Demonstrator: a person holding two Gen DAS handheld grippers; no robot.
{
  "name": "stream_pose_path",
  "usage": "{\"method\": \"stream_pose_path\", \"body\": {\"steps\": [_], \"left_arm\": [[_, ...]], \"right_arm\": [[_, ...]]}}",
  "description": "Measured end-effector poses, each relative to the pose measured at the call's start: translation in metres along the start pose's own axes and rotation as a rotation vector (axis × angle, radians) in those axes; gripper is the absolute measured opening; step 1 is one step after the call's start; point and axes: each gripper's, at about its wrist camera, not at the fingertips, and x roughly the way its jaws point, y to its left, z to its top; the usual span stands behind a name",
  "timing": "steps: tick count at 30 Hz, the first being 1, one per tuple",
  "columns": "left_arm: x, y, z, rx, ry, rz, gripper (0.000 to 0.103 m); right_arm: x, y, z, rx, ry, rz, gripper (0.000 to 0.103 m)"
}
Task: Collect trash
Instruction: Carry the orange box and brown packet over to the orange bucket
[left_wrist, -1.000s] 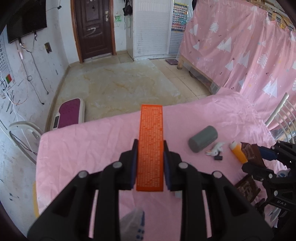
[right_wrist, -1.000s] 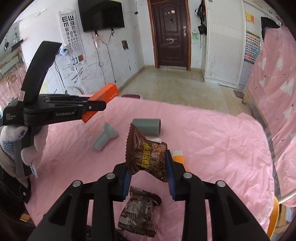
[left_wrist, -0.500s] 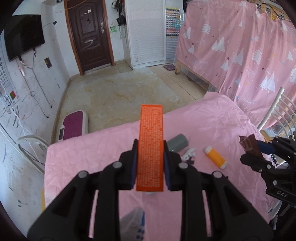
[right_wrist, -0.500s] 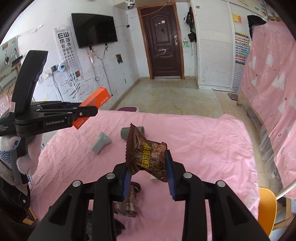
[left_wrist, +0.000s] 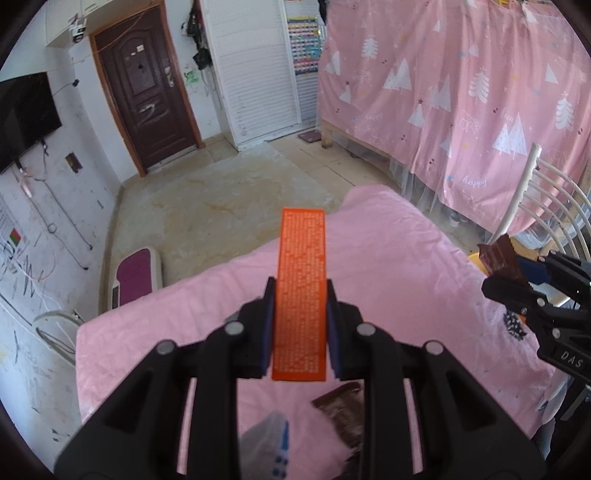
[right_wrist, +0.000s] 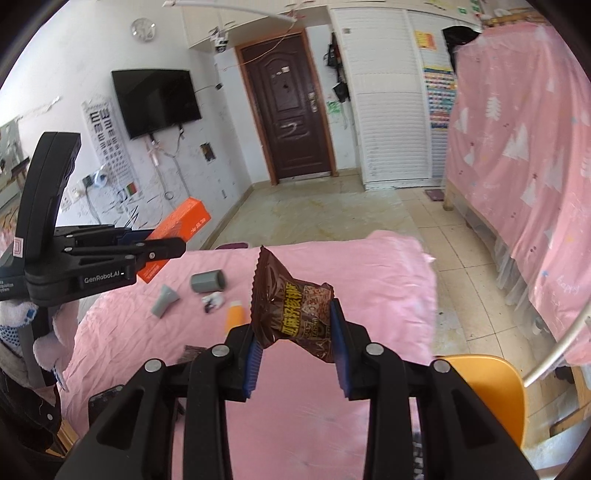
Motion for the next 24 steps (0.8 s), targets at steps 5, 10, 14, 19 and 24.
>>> {"method": "stream_pose_path", "body": {"steps": [5, 10, 14, 19, 24], "left_arm": [[0.002, -0.036, 0.012, 0.043, -0.002, -0.022, 0.022], [0.007, -0.074, 0.023, 0.078, 0.005, -0.066, 0.022], [0.011, -0.104, 0.029, 0.096, 0.023, -0.130, 0.022], [0.018, -0.143, 0.035, 0.115, 0.053, -0.223, 0.022], [0.031, -0.187, 0.042, 0.139, 0.092, -0.289, 0.023]], "right_arm": [[-0.018, -0.034, -0.005, 0.038, -0.023, -0.040, 0.023], [-0.036, -0.069, -0.013, 0.079, -0.046, -0.080, 0.023], [-0.048, -0.094, -0.021, 0.111, -0.053, -0.107, 0.023], [-0.052, -0.127, -0.037, 0.160, -0.036, -0.137, 0.023], [-0.050, -0.157, -0.053, 0.220, -0.016, -0.147, 0.023]]}}
